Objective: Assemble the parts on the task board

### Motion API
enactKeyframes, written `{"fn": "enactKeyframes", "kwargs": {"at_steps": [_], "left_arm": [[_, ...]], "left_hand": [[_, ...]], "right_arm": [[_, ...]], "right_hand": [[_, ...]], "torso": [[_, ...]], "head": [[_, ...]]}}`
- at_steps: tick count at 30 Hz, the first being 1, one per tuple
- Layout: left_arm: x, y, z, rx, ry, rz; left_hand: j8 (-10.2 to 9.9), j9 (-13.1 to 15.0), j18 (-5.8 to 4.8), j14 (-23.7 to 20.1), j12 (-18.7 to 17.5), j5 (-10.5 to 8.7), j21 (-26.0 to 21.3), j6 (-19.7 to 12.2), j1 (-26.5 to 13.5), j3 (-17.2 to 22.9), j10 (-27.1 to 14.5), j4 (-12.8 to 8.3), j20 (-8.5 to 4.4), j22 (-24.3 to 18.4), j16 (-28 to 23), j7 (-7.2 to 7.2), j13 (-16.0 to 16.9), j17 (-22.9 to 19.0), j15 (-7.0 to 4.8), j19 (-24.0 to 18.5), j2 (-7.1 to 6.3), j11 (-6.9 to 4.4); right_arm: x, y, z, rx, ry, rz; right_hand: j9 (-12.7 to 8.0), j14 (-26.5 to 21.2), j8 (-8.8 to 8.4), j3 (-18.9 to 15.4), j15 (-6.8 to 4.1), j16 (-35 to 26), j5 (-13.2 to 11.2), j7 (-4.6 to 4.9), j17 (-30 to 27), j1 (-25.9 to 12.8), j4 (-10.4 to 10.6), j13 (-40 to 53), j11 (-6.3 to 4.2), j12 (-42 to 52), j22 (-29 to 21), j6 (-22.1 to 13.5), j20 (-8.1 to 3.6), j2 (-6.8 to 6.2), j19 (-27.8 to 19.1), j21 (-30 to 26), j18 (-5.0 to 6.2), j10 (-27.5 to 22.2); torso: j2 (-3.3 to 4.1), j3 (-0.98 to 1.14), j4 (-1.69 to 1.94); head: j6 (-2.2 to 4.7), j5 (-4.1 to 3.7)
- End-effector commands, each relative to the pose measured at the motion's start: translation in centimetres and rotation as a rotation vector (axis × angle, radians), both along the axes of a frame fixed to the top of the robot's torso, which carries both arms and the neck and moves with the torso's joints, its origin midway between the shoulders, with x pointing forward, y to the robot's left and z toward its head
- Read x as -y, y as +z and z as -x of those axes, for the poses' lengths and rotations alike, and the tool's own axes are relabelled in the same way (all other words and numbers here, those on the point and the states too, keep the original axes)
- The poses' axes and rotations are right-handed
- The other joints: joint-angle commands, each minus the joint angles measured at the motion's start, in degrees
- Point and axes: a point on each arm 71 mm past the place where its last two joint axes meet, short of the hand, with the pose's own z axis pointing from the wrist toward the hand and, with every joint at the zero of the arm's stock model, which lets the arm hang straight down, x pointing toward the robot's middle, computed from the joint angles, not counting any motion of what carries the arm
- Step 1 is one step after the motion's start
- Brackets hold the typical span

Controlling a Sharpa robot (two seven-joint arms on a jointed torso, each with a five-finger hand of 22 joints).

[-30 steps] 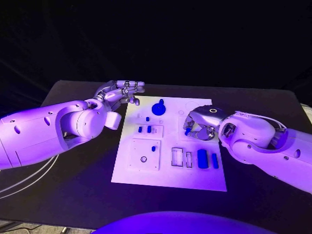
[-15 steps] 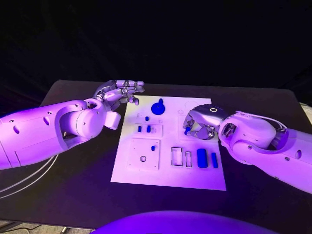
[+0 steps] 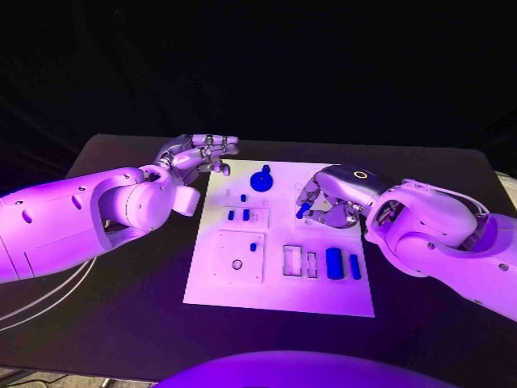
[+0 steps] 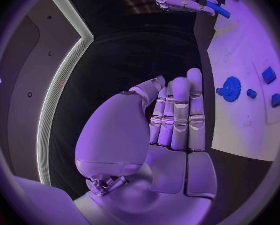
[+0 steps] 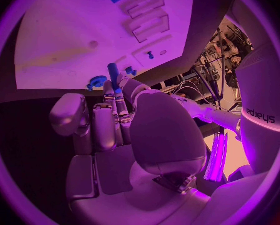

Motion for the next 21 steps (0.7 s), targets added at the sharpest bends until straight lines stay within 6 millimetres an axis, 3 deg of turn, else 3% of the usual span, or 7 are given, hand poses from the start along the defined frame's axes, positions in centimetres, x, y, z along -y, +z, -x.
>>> {"fn": "enactKeyframes", "kwargs": {"at_steps": [1, 6, 13, 21], "left_arm": [[0.3, 0.1, 0.1, 0.009, -0.02, 0.008], [0.5, 0.1, 0.1, 0.01, -0.024, 0.01], [0.6, 0.1, 0.1, 0.01, -0.028, 0.012], [0.8, 0.1, 0.1, 0.011, -0.031, 0.014]], "left_hand": [[0.26, -0.09, 0.16, -0.29, 0.37, 0.12, -0.19, -0.37, 0.05, -0.19, -0.39, 0.05, 0.26, -0.06, -0.33, -0.04, 0.08, -0.07, -0.04, 0.25, 0.36, 0.0], [0.26, -0.09, 0.16, -0.29, 0.37, 0.12, -0.19, -0.37, 0.05, -0.19, -0.39, 0.05, 0.26, -0.06, -0.33, -0.04, 0.08, -0.07, -0.04, 0.25, 0.36, 0.0], [0.26, -0.09, 0.16, -0.29, 0.37, 0.12, -0.19, -0.37, 0.05, -0.19, -0.39, 0.05, 0.26, -0.06, -0.33, -0.04, 0.08, -0.07, -0.04, 0.25, 0.36, 0.0], [0.26, -0.09, 0.16, -0.29, 0.37, 0.12, -0.19, -0.37, 0.05, -0.19, -0.39, 0.05, 0.26, -0.06, -0.33, -0.04, 0.08, -0.07, -0.04, 0.25, 0.36, 0.0]], "right_arm": [[-1.6, 0.4, 0.8, -0.037, 0.033, -0.067], [-4.6, 0.1, 2.2, -0.055, 0.114, -0.095], [-8.5, -2.1, 3.9, -0.095, 0.217, -0.093], [-10.5, -4.8, 4.3, -0.134, 0.254, -0.064]], "right_hand": [[0.1, 2.8, 0.18, 0.39, -0.27, 0.33, 0.32, 0.17, 0.01, 0.78, -0.16, 0.03, -0.54, -0.28, 0.03, 0.38, -0.16, 0.94, 0.37, 0.31, 0.79, 1.09], [0.11, 2.8, 0.08, 0.51, -0.22, 0.32, 0.4, 0.29, -0.01, 0.77, -0.27, 0.01, -0.45, -0.51, -0.03, 0.3, -0.15, 0.89, 0.36, 0.26, 0.8, 1.07], [0.11, 2.78, -0.09, 0.69, -0.13, 0.29, 0.5, 0.44, -0.07, 0.76, -0.45, -0.03, -0.33, -0.87, -0.17, 0.12, -0.11, 0.8, 0.32, 0.18, 0.81, 0.99], [0.11, 2.78, -0.17, 0.78, -0.1, 0.34, 0.55, 0.51, -0.03, 0.78, -0.56, -0.04, -0.28, -1.03, -0.19, 0.05, -0.08, 0.75, 0.31, 0.16, 0.81, 0.97]], "torso": [[0.04, -0.02, 0.06], [0.02, -0.09, 0.17], [0.1, -0.07, 0.17], [0.1, -0.04, 0.07]], "head": [[-0.01, 0.34], [-0.24, 0.75], [-0.5, 1.56], [-0.84, 2.16]]}}
